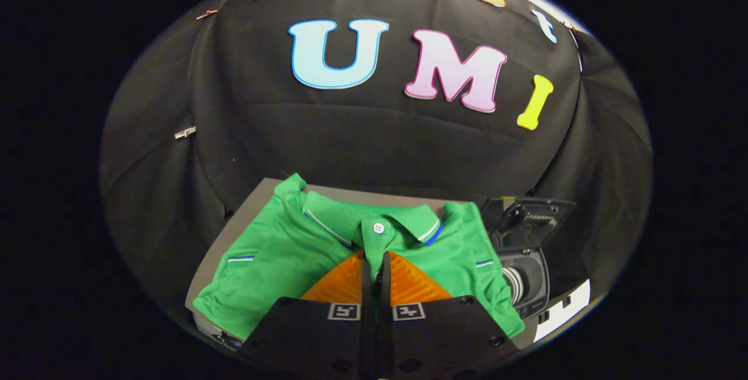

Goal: Put the clothes into the washing machine and then close the washing machine lid.

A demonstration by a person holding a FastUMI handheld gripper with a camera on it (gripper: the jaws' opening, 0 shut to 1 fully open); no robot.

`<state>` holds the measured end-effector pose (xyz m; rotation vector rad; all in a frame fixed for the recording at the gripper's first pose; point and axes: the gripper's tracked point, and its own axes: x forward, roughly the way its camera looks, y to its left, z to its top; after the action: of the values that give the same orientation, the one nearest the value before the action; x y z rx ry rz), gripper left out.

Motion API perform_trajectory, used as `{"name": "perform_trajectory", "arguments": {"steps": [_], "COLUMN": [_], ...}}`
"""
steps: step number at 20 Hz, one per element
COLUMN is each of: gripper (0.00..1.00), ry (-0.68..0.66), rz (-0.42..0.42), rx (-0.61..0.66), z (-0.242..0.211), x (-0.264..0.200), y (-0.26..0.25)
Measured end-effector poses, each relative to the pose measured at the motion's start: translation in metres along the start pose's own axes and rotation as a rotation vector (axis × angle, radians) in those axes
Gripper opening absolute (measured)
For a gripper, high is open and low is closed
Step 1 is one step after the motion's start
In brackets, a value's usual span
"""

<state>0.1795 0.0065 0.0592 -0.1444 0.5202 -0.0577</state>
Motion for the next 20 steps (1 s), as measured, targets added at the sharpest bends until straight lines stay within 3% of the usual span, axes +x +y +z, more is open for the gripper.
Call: {"name": "perform_trajectory", "arguments": {"steps": [7,11,20], "gripper": [0.05,0.05,0.05], "ry": [-0.137,-0.190,-0.299], "rz": [-0.093,-0.105,-0.080], "rx": [-0.047,-0.035,-0.043], "z": [0.034,0.054,0.087], "x": [-0.043,-0.061,-0.083], "y": [-0.020,-0.042,-0.156]}}
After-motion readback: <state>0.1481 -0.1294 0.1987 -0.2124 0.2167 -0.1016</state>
